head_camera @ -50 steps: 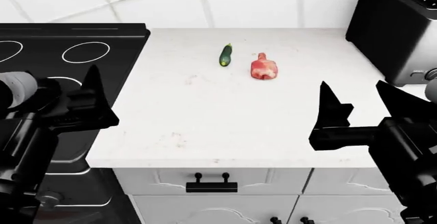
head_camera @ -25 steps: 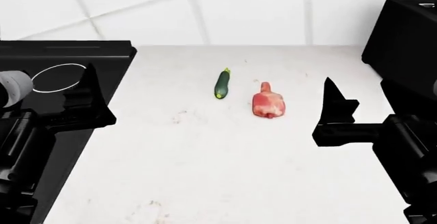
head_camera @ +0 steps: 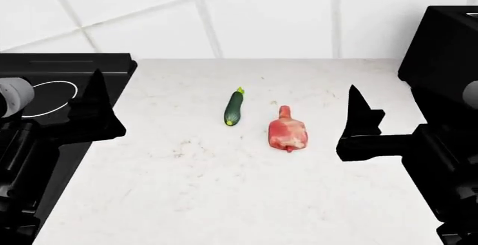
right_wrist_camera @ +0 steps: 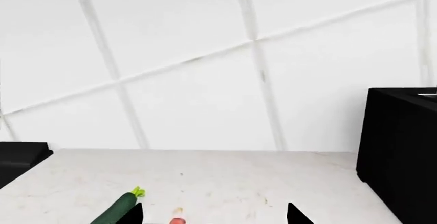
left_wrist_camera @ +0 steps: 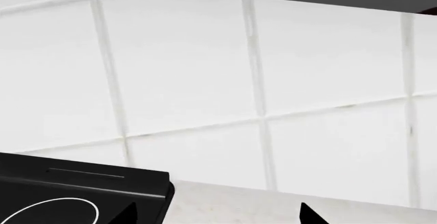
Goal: Place both pans onto different burners. Then place the zucchini and the pork chop on different pans.
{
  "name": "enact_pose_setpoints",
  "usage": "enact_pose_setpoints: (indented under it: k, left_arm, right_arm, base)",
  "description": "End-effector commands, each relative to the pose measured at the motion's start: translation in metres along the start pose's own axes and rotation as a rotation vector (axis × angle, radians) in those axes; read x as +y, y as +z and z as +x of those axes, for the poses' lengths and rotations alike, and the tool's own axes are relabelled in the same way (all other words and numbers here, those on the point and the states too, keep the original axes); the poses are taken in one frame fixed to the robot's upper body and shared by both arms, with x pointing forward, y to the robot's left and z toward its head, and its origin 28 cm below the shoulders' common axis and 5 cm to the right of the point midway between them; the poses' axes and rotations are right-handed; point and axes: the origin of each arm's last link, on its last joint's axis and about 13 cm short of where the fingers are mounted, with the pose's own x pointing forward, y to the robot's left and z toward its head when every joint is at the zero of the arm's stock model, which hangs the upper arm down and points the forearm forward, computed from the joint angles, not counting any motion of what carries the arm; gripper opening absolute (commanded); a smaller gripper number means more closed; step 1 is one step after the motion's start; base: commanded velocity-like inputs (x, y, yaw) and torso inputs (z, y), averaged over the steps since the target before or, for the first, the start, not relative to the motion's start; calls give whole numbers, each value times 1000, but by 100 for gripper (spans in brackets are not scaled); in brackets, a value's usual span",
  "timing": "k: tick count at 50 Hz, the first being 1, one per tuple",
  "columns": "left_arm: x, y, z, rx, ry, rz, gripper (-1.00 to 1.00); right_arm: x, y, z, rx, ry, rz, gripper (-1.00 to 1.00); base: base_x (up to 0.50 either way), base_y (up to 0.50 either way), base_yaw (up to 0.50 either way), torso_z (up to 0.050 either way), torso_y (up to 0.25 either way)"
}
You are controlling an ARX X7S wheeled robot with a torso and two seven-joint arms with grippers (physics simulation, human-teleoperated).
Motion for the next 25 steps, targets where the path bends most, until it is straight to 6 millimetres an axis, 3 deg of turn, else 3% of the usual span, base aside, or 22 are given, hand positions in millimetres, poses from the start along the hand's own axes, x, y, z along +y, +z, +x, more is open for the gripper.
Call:
enact_pose_setpoints:
  k: [1,14,25]
  left_arm:
    - [-1,-1,3,4,-4,4,100]
    - [-2,1,6,3,-5,8,100]
    - [-5,5,9,-10,-21,2,100]
  right_arm:
    - [5,5,12,8,16,-42,100]
    - [29,51,95,52,13,-53,100]
    - [58,53,153,137,14,-41,100]
  base:
    - [0,0,0,0,0]
    - [0,0,0,0,0]
    - [0,0,0,0,0]
